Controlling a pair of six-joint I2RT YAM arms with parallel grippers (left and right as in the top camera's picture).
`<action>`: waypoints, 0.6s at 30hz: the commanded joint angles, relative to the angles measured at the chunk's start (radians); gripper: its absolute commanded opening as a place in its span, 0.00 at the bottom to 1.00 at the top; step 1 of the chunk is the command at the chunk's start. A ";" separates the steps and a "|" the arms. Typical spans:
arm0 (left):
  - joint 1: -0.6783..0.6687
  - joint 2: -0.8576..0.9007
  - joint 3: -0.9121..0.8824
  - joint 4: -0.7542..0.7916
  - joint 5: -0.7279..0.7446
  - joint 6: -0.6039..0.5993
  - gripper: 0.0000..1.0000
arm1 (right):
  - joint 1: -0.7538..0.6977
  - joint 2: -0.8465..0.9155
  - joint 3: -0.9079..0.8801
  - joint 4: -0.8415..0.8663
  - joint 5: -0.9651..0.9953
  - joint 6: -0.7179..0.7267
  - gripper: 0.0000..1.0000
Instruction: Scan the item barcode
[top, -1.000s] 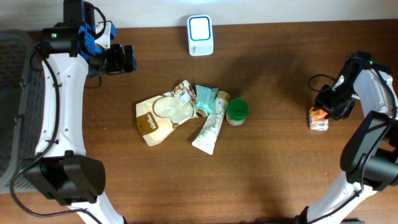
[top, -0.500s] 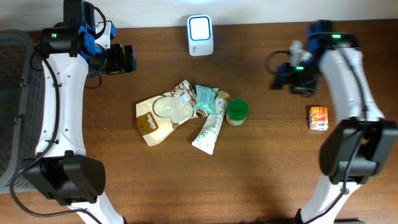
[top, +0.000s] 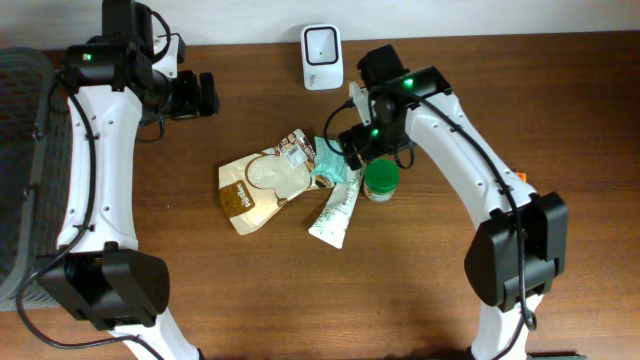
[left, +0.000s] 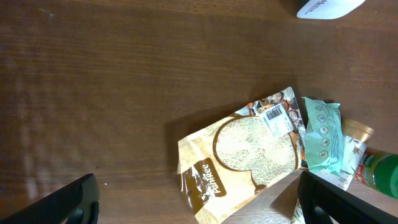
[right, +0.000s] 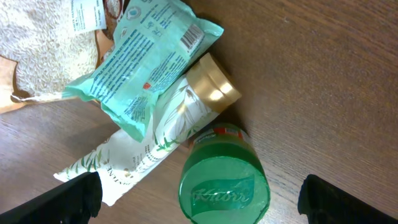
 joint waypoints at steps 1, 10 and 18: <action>0.003 0.002 0.001 -0.002 0.010 0.019 0.99 | -0.001 0.021 0.014 -0.022 0.037 0.000 0.98; 0.003 0.002 0.001 -0.002 0.010 0.019 0.99 | -0.002 0.044 0.009 -0.077 0.037 0.178 0.99; 0.003 0.002 0.001 -0.002 0.010 0.019 0.99 | -0.003 0.048 -0.035 -0.064 0.052 0.306 0.97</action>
